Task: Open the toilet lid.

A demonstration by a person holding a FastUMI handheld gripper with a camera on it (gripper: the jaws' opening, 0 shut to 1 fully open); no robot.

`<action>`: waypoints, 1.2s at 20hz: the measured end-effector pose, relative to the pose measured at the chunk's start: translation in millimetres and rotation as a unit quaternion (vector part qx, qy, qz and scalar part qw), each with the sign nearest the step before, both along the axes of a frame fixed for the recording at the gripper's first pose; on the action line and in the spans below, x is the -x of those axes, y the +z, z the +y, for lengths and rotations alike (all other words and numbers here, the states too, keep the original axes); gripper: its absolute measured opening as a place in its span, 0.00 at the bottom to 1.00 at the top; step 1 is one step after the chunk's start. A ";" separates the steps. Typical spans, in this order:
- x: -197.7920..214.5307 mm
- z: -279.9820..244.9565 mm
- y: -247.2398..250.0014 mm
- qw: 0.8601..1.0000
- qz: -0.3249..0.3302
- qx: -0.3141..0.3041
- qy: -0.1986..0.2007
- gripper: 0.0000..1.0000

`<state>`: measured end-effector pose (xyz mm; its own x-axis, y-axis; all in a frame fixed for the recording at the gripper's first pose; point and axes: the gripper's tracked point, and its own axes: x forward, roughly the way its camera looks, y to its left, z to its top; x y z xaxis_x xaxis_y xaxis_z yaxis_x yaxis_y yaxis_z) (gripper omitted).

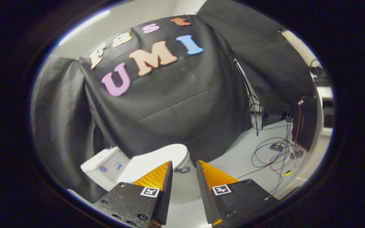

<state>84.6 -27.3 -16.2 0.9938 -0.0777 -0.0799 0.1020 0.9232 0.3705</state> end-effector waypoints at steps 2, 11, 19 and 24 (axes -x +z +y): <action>-29.0 2.0 -8.9 0.998 -0.017 -0.063 -0.006 0.46; -132.8 12.3 -89.6 0.955 -0.025 -0.294 -0.020 0.46; -195.5 11.9 -131.8 0.914 -0.018 -0.404 -0.003 0.46; -218.0 24.2 -142.0 0.905 -0.004 -0.425 0.030 0.46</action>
<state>302.6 -3.1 -158.3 0.9949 0.0625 -0.0788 0.0558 0.3084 0.9496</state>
